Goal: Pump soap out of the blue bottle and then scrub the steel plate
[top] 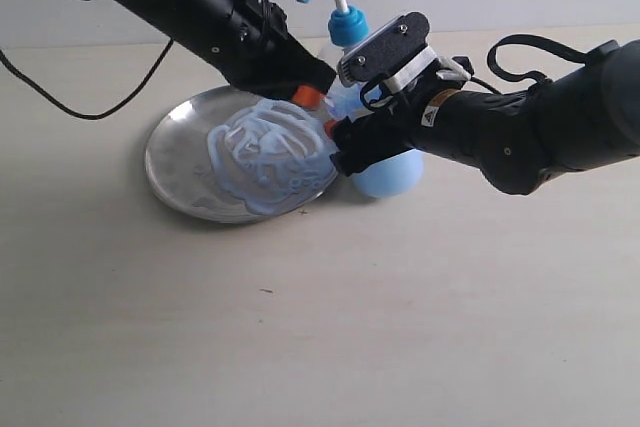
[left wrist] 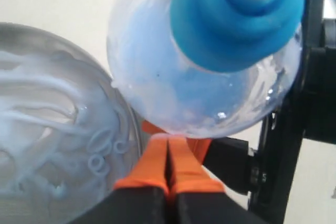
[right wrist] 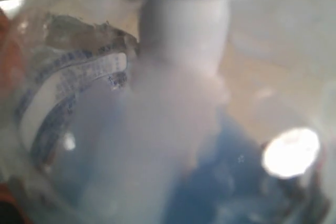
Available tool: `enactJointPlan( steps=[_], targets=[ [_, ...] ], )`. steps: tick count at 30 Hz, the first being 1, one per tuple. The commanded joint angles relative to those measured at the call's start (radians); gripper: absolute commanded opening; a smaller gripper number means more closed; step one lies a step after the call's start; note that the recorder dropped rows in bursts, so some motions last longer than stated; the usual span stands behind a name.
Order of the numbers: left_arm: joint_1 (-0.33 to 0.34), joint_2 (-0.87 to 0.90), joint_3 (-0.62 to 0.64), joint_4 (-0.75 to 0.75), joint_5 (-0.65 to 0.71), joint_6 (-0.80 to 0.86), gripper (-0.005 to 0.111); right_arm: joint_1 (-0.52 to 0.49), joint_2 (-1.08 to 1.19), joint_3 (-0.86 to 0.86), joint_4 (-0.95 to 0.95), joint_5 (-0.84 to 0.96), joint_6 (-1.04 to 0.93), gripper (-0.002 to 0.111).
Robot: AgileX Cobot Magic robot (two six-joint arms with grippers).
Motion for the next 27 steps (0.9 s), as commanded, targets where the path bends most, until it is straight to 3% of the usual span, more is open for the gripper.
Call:
enactJointPlan(
  steps=[1, 8, 19, 27],
  targets=[
    [0.027, -0.068, -0.008, 0.045, -0.061, -0.019, 0.0, 0.0, -0.019, -0.018, -0.016, -0.108, -0.014, 0.0],
    [0.099, -0.15, -0.008, 0.085, -0.063, -0.071, 0.0, 0.0, -0.022, -0.018, -0.014, -0.111, -0.014, 0.0],
    [0.099, -0.275, -0.008, 0.042, -0.074, -0.077, 0.0, 0.0, -0.022, -0.018, -0.005, -0.1, -0.014, 0.0],
    [0.048, -0.303, -0.008, -0.149, -0.013, 0.011, 0.0, 0.0, -0.022, -0.018, 0.005, -0.097, -0.014, 0.0]
  ],
)
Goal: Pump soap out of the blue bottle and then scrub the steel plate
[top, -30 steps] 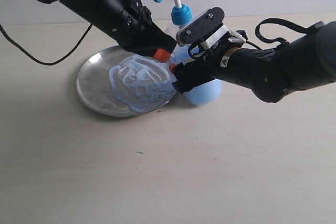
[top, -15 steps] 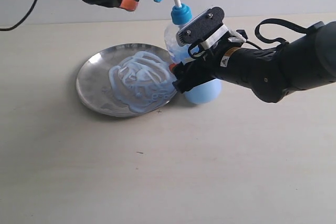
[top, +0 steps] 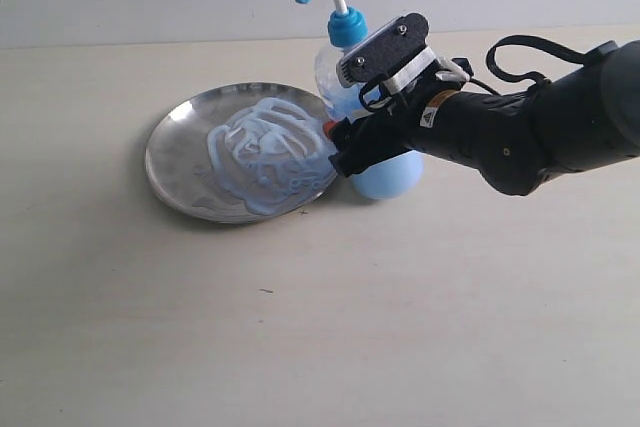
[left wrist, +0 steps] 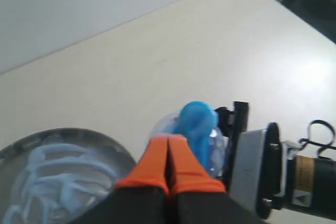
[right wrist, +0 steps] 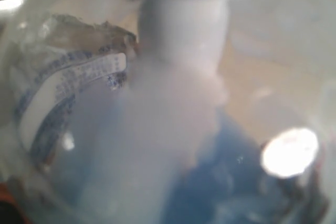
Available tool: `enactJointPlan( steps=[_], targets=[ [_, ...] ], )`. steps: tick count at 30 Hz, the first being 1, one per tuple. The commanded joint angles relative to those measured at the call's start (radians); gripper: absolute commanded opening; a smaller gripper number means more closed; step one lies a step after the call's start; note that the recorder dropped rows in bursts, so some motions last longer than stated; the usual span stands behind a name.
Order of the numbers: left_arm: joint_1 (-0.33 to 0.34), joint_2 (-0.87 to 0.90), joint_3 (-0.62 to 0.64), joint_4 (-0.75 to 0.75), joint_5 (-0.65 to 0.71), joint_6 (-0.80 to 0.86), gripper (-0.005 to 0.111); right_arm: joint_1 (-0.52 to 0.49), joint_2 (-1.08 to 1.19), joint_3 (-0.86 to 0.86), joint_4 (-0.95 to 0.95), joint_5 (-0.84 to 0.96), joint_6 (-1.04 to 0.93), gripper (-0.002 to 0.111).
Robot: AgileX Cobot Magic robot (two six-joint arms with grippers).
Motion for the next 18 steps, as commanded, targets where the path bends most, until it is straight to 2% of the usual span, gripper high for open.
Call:
enactJointPlan(
  steps=[1, 5, 13, 18],
  targets=[
    [-0.048, -0.006, -0.005, -0.101, 0.038, 0.056, 0.0, 0.0, -0.022, -0.018, -0.003, -0.1, -0.011, 0.0],
    [-0.085, 0.001, -0.005, -0.112, 0.039, 0.061, 0.0, 0.0, -0.022, -0.018, -0.003, -0.1, -0.011, 0.0],
    [-0.093, 0.091, -0.005, -0.112, 0.088, 0.064, 0.0, 0.0, -0.022, -0.018, -0.003, -0.1, -0.011, 0.0],
    [-0.093, 0.134, -0.005, -0.07, 0.015, 0.067, 0.0, 0.0, -0.022, -0.018, -0.003, -0.1, -0.011, 0.0]
  ],
)
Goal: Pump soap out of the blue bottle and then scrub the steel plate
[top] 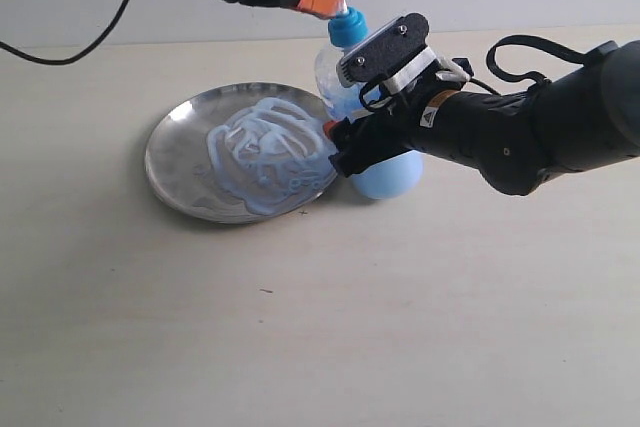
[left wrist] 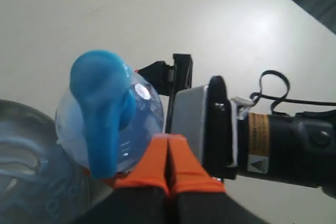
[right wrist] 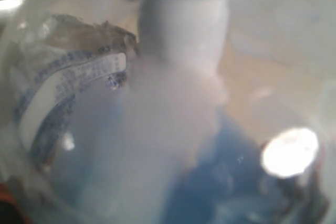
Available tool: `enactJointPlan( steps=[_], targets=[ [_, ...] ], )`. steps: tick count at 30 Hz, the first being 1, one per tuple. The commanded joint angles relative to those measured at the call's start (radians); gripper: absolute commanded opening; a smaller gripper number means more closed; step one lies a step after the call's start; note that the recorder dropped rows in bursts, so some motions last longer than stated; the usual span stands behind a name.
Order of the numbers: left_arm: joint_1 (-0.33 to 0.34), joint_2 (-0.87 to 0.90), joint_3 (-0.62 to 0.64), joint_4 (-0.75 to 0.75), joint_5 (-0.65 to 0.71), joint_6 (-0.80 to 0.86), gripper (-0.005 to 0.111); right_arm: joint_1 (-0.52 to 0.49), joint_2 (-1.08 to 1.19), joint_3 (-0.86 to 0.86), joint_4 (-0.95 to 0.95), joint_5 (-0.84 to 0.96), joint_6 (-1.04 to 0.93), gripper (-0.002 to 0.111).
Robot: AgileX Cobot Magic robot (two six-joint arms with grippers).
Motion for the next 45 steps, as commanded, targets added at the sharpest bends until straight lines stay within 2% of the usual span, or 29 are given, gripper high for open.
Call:
enactJointPlan(
  steps=[1, 10, 20, 29, 38, 45],
  targets=[
    [0.002, 0.022, -0.005, 0.038, -0.092, -0.002, 0.0, 0.0, -0.022, -0.018, -0.005, -0.1, -0.011, 0.0],
    [0.073, 0.018, -0.005, 0.044, -0.141, -0.029, 0.0, 0.0, -0.022, -0.018, -0.009, -0.1, -0.011, 0.0],
    [0.06, -0.066, -0.005, -0.174, -0.107, 0.109, 0.0, 0.0, -0.022, -0.018, -0.009, -0.1, -0.011, 0.0],
    [0.015, -0.001, -0.005, -0.196, -0.134, 0.162, 0.0, 0.0, -0.022, -0.018, -0.008, -0.1, -0.027, 0.0],
    [0.013, 0.031, -0.005, -0.209, -0.198, 0.177, 0.0, 0.0, -0.022, -0.018, -0.008, -0.096, -0.026, 0.0],
    [0.013, 0.052, -0.005, -0.209, -0.191, 0.177, 0.0, 0.0, -0.022, -0.018, -0.008, -0.094, -0.026, 0.0]
  ],
)
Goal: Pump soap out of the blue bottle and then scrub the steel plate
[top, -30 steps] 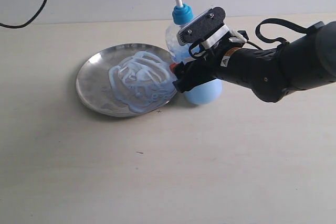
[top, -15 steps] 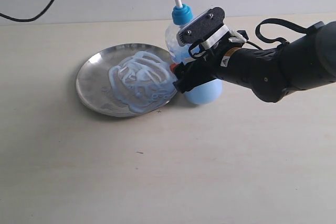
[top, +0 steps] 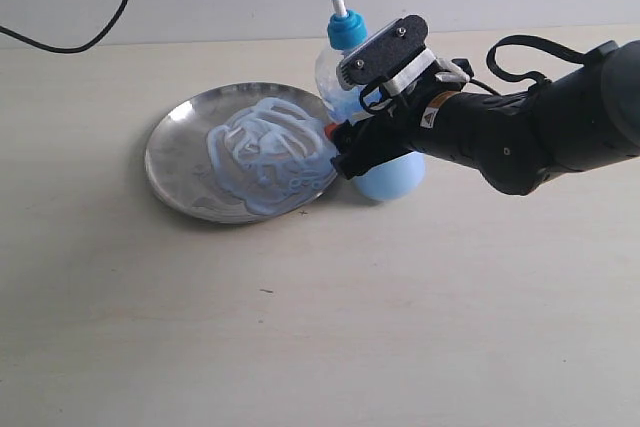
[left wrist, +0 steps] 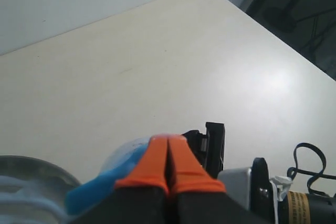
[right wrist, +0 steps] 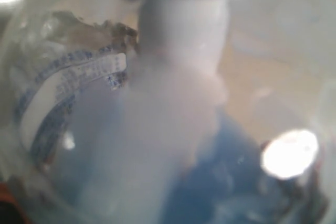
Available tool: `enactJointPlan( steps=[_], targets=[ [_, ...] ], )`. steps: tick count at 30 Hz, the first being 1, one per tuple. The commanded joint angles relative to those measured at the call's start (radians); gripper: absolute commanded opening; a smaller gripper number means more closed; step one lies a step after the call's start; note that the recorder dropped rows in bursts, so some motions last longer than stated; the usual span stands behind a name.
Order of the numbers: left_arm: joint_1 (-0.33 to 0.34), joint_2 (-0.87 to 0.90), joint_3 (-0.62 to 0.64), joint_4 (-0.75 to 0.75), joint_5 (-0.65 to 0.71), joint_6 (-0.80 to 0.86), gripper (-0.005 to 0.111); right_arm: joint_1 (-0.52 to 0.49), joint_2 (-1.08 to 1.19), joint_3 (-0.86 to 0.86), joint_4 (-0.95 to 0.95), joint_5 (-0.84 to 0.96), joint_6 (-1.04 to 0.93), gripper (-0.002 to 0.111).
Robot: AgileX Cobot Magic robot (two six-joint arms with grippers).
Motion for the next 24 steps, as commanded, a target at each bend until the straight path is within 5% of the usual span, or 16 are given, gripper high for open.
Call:
enactJointPlan(
  steps=[1, 24],
  targets=[
    [-0.003, 0.01, -0.004, -0.004, 0.0, 0.005, 0.0, 0.0, -0.022, -0.018, -0.012, -0.104, -0.009, 0.0],
    [-0.003, 0.063, -0.004, 0.026, 0.09, 0.001, 0.0, 0.0, -0.022, -0.018, -0.012, -0.113, -0.019, 0.0]
  ],
)
